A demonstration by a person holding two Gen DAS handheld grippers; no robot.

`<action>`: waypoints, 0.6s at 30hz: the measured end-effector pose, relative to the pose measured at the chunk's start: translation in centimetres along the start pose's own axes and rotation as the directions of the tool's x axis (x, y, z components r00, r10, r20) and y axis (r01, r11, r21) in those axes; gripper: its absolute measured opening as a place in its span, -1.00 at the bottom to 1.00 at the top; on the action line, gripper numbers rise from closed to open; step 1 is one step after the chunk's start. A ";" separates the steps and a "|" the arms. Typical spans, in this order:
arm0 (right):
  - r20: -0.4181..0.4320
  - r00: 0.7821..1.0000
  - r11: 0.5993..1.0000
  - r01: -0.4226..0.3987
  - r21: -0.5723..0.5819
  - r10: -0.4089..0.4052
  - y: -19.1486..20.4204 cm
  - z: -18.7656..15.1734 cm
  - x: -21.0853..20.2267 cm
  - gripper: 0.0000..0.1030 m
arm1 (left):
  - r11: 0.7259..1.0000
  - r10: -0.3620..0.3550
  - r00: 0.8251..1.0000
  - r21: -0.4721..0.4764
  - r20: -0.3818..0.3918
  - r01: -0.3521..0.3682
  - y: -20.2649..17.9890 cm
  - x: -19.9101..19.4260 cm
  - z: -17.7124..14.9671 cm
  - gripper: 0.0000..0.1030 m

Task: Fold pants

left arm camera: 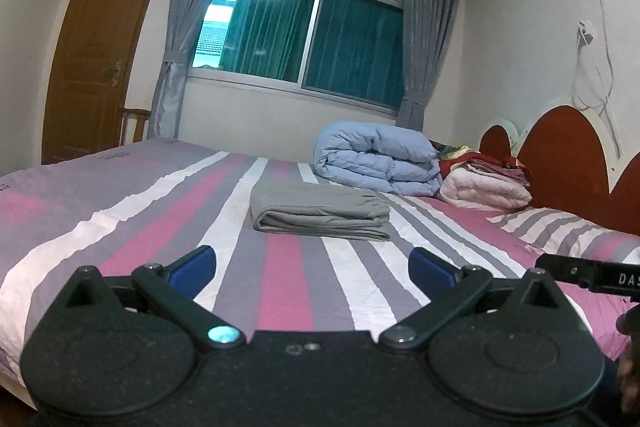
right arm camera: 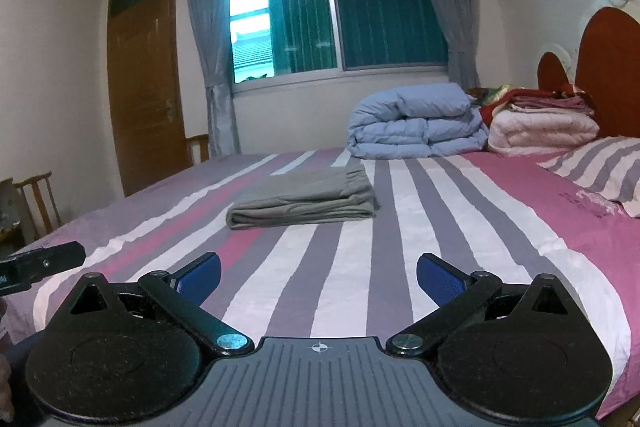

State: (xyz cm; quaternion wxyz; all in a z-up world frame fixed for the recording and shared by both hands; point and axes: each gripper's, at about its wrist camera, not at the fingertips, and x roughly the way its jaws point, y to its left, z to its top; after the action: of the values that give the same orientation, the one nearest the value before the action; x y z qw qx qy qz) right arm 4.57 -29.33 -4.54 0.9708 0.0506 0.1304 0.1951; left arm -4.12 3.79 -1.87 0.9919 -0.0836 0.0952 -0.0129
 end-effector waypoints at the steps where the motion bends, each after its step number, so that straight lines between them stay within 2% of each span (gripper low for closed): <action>1: 0.000 1.000 1.000 0.001 -0.004 -0.001 0.0 0.0 -0.1 1.00 | 1.000 0.002 1.000 -0.001 0.001 -0.002 0.0 -0.1 0.0 0.88; 18: -0.008 1.000 1.000 0.004 -0.019 -0.004 0.1 -0.1 -0.1 1.00 | 1.000 0.005 1.000 -0.004 0.009 -0.005 0.1 -0.3 0.0 0.88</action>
State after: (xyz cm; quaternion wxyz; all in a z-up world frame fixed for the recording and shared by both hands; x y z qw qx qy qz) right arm 4.40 -29.24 -4.56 0.9711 0.0403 0.1324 0.1946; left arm -4.46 3.85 -1.81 0.9921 -0.0856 0.0913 -0.0098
